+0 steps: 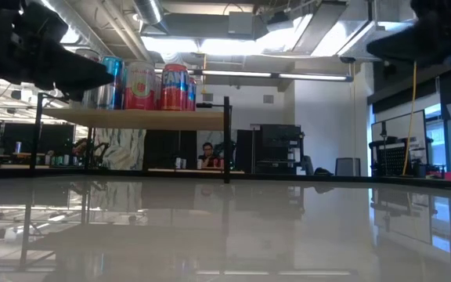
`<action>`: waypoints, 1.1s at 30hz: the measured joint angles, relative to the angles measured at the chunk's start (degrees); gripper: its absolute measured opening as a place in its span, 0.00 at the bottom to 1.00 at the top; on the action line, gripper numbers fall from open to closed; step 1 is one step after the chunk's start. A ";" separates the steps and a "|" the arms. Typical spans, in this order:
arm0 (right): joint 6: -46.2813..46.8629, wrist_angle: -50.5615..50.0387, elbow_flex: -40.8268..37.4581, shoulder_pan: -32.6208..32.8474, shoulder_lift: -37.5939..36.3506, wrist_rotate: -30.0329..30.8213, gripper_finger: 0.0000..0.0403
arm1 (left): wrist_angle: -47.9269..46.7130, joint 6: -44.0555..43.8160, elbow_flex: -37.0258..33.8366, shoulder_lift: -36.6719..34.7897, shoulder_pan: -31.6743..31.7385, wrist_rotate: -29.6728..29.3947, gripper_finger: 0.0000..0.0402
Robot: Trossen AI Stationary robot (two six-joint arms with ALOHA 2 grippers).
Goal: Place canned beverage on shelf
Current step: Return to Home Position
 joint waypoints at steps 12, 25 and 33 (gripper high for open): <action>-0.25 -0.09 -11.40 0.00 -22.49 -0.65 0.02 | 0.33 -0.01 0.00 -0.09 -0.04 2.96 0.35; 0.77 -5.17 -12.38 0.02 -24.58 -0.94 0.02 | -8.11 0.23 0.00 -6.63 -0.04 1.10 0.35; 4.27 -1.39 -12.40 0.02 -24.72 -1.59 0.02 | -15.11 1.31 0.05 -19.18 0.02 1.96 0.35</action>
